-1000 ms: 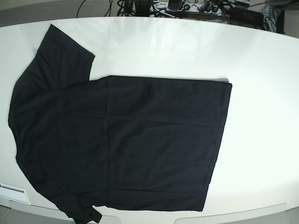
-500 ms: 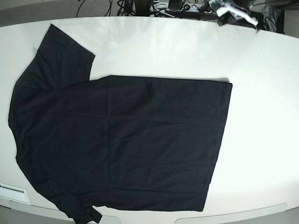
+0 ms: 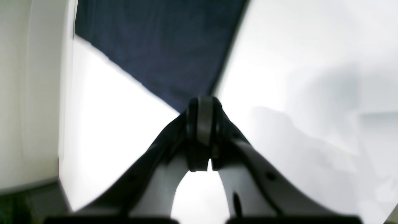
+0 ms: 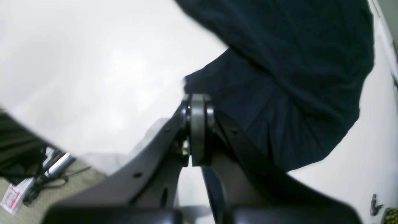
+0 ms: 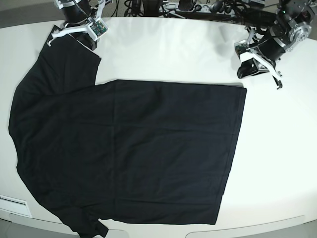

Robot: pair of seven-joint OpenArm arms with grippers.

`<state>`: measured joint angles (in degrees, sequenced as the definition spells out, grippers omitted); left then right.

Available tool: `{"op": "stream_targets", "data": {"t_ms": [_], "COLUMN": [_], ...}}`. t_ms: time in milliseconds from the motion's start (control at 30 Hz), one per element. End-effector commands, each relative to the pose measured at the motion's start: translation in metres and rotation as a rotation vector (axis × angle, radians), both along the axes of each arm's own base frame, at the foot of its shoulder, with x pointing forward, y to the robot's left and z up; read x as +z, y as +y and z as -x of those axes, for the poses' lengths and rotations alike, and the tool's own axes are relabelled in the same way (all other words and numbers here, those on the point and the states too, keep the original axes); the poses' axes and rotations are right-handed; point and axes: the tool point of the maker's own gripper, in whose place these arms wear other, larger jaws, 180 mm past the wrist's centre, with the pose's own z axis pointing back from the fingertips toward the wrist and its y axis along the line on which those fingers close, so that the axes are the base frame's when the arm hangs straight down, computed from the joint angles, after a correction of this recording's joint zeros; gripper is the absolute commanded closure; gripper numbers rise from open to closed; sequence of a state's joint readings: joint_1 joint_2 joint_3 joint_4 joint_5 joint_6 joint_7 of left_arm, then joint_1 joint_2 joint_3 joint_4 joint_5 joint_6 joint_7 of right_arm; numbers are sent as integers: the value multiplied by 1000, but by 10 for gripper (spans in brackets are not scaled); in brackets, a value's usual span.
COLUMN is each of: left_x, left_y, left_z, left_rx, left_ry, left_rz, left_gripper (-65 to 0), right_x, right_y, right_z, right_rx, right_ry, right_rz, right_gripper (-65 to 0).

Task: Fold the T-shirt properly
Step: 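Reach both grippers to the shirt's shoulder corners and grasp them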

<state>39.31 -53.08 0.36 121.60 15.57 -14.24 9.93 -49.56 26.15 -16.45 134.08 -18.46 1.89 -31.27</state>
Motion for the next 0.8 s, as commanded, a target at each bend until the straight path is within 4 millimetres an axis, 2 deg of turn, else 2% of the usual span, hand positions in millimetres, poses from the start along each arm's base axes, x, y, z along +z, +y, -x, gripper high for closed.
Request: {"op": "stream_targets", "data": {"t_ms": [0,67,167,333,467,500,667,767], "left_x": [1,-9,-23,-44,-55,-57,-73,-79], "left_y": [5,13,22,17,7,5,8,11], "left_z": [-6,-9,-15,-17,-25,-27,-39,-48], "left_rx": [-24,-56,-90,-160,-223,-236,-265,-281], "left_ry": [-11,14,49,96,122,131,175,185], "left_rz": [-9,-6,-19,1,15,10,-64,-94], "left_gripper": [0,0,0,-9,-283,-328,-342,-343], "right_x": [9,10,5,3,0,-1,-9,-12], "right_y": [-1,-6,-25,-35,-35,-34,-33,-33], "right_z": [-7,-14,-20,-19,-13,-10,8,12], "right_rx": [2,-12,-54,-71,-71,-71,-58,-51], "right_ry": [-38,-33,-11,44,66,75,137,159], "right_rz": [-19,-53,-65,-130,-131,-130,-127,-118], "right_gripper": [0,0,0,0,0,0,0,0]}}
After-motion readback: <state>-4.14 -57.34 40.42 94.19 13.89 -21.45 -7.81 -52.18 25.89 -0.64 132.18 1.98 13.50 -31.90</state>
